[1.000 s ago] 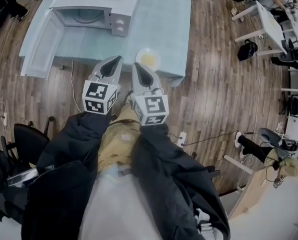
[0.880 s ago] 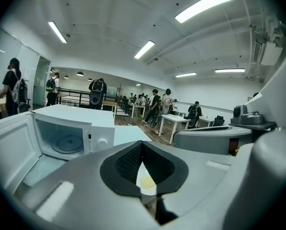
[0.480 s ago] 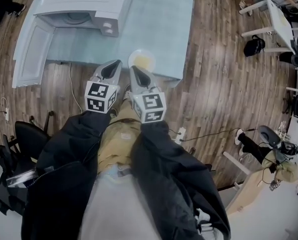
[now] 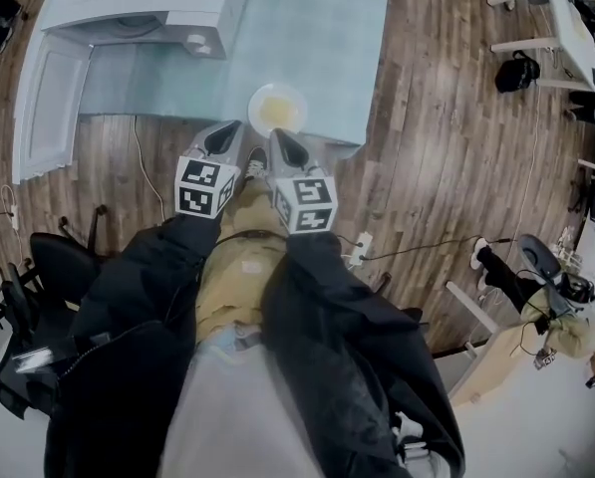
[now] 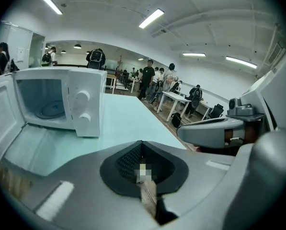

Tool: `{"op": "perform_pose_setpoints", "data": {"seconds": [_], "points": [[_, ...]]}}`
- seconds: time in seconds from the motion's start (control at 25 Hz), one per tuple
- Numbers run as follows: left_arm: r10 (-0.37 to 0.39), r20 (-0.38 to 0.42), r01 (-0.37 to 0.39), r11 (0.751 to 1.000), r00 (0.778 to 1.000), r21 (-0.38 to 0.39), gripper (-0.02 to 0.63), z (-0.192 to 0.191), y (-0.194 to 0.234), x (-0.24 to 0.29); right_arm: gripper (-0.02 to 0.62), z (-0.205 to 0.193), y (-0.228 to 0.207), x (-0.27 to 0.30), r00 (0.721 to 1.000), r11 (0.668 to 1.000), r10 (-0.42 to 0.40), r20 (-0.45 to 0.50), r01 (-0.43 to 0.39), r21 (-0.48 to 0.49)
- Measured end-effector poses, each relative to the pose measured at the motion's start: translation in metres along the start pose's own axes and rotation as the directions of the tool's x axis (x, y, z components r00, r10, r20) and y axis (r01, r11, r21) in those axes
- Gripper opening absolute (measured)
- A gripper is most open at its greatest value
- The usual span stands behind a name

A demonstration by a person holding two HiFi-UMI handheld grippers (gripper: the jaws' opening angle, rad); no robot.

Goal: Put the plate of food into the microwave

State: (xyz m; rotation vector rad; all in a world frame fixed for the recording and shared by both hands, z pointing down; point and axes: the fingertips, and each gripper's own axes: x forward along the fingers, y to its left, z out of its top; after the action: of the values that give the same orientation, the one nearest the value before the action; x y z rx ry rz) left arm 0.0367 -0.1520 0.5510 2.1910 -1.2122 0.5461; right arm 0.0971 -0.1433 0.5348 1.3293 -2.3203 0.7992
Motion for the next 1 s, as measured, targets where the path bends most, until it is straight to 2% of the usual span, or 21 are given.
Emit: {"op": "perform_pose_setpoints", "data": {"seconds": [0.2,0.32,0.52,0.76,0.84,1.0], "points": [[-0.039,-0.061,0.038,0.999,0.997,-0.007,-0.003,-0.027,0.009,0.017,0.000,-0.032,-0.017,0.016,0.997,0.996,-0.049,-0.055,0.053,0.066],[-0.056,-0.111,0.055,0.998,0.992,-0.014,-0.003,-0.043,0.012,0.022,0.000,-0.053,-0.025,0.022,0.992,0.986,-0.078,-0.101,0.091,0.137],[-0.083,-0.185,0.081,0.997,0.979,-0.017,-0.003,-0.067,0.008,0.026,0.008,-0.090,-0.046,0.020,0.981,0.944,-0.111,-0.156,0.153,0.291],[-0.078,-0.273,0.070,0.997,0.959,-0.041,-0.003,-0.089,0.015,0.029,0.049,-0.121,-0.057,0.024,0.969,0.909,-0.113,-0.219,0.190,0.370],[-0.079,-0.292,0.070,0.997,0.953,-0.042,-0.003,-0.093,0.015,0.030,0.057,-0.129,-0.061,0.026,0.966,0.889,-0.110,-0.235,0.201,0.411],[-0.076,-0.308,0.065,0.997,0.948,-0.047,-0.003,-0.097,0.014,0.031,0.071,-0.145,-0.073,0.027,0.964,0.822,-0.110,-0.242,0.225,0.523]]}}
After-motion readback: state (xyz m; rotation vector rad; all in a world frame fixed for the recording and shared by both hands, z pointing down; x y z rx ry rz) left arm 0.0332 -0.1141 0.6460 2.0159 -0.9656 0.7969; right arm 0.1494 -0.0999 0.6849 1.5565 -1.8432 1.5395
